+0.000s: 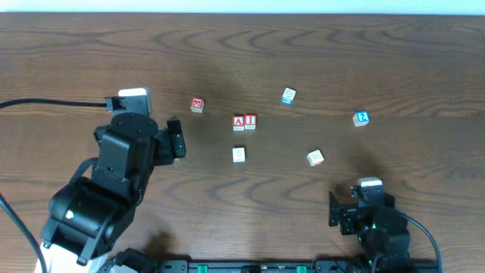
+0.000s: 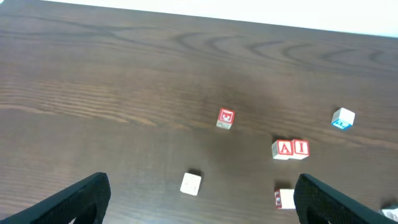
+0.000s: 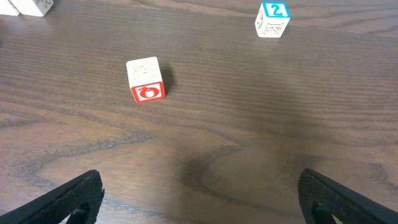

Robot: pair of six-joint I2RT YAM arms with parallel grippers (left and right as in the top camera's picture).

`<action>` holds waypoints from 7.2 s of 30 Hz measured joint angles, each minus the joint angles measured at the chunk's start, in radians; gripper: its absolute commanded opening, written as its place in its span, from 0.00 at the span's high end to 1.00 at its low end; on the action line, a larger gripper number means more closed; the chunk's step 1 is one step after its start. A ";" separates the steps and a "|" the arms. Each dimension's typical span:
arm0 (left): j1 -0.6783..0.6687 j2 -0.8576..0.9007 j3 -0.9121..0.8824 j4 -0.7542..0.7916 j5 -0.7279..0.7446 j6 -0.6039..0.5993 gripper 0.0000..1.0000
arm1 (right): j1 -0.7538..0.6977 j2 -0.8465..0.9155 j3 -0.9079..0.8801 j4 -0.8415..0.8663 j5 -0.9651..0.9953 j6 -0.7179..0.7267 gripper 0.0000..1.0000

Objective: Spell out Ai2
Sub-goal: 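Raise the right arm and move it toward the blue '2' block, then lower the right gripper onto the blue '2' block and close, then lift the '2' block and carry it left toward 'AI'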

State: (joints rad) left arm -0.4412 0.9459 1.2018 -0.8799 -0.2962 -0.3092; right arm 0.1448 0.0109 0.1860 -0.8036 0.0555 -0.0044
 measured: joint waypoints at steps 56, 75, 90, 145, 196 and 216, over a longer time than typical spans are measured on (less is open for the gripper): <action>0.001 0.074 -0.001 0.019 -0.052 0.000 0.05 | -0.196 1.189 0.671 0.604 0.082 -0.012 0.01; 0.001 0.074 -0.001 0.048 -0.055 -0.001 0.05 | -0.282 1.695 1.072 0.189 -0.130 -0.153 0.01; 0.001 0.074 -0.001 0.047 -0.055 -0.001 0.05 | -0.282 1.798 1.073 0.108 -0.133 -0.375 0.01; 0.001 0.074 -0.001 0.046 -0.055 -0.005 0.05 | -0.320 1.955 1.073 0.245 -0.150 -0.542 0.59; 0.038 -0.107 -0.001 -0.201 -0.160 -0.066 0.05 | 0.285 1.958 1.448 -0.074 -0.264 -0.006 0.99; 0.039 -0.123 -0.001 -0.243 -0.161 -0.079 0.05 | 0.408 1.961 1.324 -0.009 0.054 0.390 0.99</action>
State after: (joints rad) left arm -0.4026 0.8227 1.2011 -1.1233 -0.4568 -0.3885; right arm 0.5529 1.9717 1.5097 -0.8124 0.1097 0.3855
